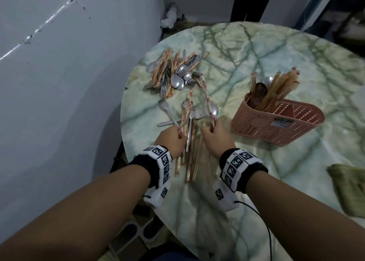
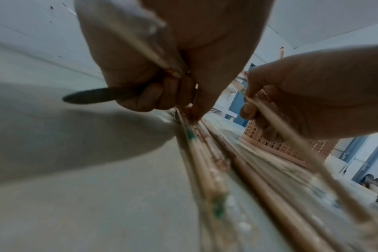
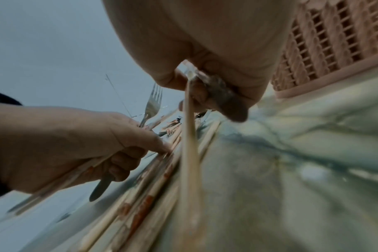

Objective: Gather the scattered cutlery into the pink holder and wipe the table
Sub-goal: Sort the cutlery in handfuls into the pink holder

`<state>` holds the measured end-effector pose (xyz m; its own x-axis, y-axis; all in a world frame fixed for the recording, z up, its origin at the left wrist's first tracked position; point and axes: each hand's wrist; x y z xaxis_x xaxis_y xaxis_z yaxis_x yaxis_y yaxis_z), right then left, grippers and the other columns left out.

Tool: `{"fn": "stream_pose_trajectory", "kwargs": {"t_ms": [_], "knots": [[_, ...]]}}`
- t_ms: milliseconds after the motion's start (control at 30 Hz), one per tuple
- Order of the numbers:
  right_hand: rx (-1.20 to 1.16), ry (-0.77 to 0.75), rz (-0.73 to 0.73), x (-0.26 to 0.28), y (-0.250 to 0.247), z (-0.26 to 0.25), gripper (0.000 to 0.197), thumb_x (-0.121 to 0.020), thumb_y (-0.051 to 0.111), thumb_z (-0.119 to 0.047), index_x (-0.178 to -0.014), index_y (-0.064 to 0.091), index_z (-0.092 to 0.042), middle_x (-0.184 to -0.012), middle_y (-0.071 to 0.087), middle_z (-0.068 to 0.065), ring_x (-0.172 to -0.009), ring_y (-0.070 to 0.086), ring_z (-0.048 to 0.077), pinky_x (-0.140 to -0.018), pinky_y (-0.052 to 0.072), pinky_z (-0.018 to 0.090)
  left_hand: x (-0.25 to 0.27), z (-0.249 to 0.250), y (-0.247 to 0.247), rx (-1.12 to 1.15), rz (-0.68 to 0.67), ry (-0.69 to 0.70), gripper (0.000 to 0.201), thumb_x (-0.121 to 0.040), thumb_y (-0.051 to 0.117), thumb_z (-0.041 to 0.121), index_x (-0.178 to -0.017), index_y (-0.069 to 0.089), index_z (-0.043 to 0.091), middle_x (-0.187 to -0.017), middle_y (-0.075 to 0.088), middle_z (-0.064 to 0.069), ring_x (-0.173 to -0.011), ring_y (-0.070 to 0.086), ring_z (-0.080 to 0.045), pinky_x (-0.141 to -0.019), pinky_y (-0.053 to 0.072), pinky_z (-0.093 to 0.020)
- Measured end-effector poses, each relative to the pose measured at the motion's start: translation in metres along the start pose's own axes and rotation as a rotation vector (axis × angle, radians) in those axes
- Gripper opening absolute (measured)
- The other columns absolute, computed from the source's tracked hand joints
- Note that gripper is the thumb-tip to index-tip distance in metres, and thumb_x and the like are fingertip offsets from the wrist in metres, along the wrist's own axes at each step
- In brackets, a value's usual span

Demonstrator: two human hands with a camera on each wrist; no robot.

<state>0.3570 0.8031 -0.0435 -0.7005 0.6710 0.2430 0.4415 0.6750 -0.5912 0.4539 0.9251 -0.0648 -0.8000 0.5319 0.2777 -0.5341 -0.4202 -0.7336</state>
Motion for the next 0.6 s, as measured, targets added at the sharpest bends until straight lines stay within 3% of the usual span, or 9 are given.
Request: {"fn": "stream_pose_trajectory", "kwargs": {"t_ms": [100,167,233,300,367,500,600], "knots": [[0.018,-0.018,0.013,-0.002,0.002,-0.006,0.02,-0.099,0.05,-0.026,-0.111,0.041,-0.013,-0.08,0.06,0.005,-0.067,0.059,0.022,-0.054,0.041,0.03,0.005,0.003,-0.007,0.096,0.003,0.008,0.019,-0.09,0.058,0.023,-0.079,0.057,0.008,-0.078,0.064,-0.009,-0.076,0.061,-0.027,-0.066,0.046,-0.035],[0.047,-0.001,0.017,-0.006,0.006,-0.007,0.021,-0.099,0.049,-0.024,-0.113,0.038,-0.012,-0.08,0.059,0.005,-0.073,0.061,0.028,-0.06,0.045,0.034,0.011,0.003,-0.014,0.169,0.014,0.031,0.024,-0.091,0.06,0.025,-0.084,0.06,0.002,-0.08,0.066,-0.012,-0.078,0.062,-0.027,-0.071,0.048,-0.038],[0.102,0.018,0.006,-0.012,0.013,-0.007,0.024,-0.1,0.05,-0.027,-0.114,0.039,-0.011,-0.084,0.06,0.006,-0.083,0.063,0.033,-0.071,0.049,0.038,0.016,0.001,-0.021,0.214,0.018,0.061,0.02,-0.093,0.058,0.027,-0.086,0.057,0.008,-0.076,0.061,-0.008,-0.073,0.058,-0.025,-0.068,0.045,-0.037],[0.165,0.036,-0.032,-0.018,0.019,-0.007,0.031,-0.101,0.053,-0.035,-0.115,0.044,-0.009,-0.098,0.063,0.01,-0.094,0.063,0.034,-0.08,0.05,0.038,0.022,-0.005,-0.028,0.247,0.022,0.085,0.012,-0.096,0.053,0.027,-0.092,0.056,0.015,-0.075,0.058,-0.001,-0.068,0.053,-0.021,-0.064,0.041,-0.035],[0.241,0.038,-0.093,-0.021,0.027,-0.008,0.036,-0.101,0.055,-0.04,-0.116,0.049,-0.008,-0.107,0.063,0.011,-0.1,0.062,0.032,-0.078,0.046,0.035,0.027,-0.013,-0.033,0.234,0.03,0.093,0.014,-0.099,0.049,0.027,-0.104,0.053,0.015,-0.077,0.058,-0.003,-0.065,0.051,-0.02,-0.061,0.039,-0.035],[0.339,0.009,-0.096,-0.021,0.037,-0.007,0.03,-0.098,0.06,-0.04,-0.093,0.054,-0.012,-0.081,0.058,0.003,-0.08,0.061,0.029,-0.068,0.047,0.033,0.026,-0.031,-0.037,0.196,0.049,0.06,0.018,-0.099,0.046,0.029,-0.107,0.046,0.013,-0.078,0.059,-0.005,-0.068,0.054,-0.025,-0.062,0.042,-0.037],[0.346,0.022,-0.106,-0.021,0.038,-0.009,0.028,-0.095,0.06,-0.034,-0.085,0.059,-0.009,-0.069,0.056,0.002,-0.073,0.062,0.029,-0.061,0.047,0.032,0.021,-0.038,-0.035,0.212,0.028,0.023,0.017,-0.097,0.048,0.029,-0.107,0.042,0.016,-0.081,0.063,-0.005,-0.07,0.06,-0.028,-0.06,0.049,-0.039]]}}
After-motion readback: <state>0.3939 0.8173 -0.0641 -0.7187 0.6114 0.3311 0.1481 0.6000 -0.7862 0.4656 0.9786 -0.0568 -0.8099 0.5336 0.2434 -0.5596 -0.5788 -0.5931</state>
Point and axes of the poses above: each hand's wrist, its own x-axis away from the middle knuckle, its own y-axis out of the palm, z = x × y
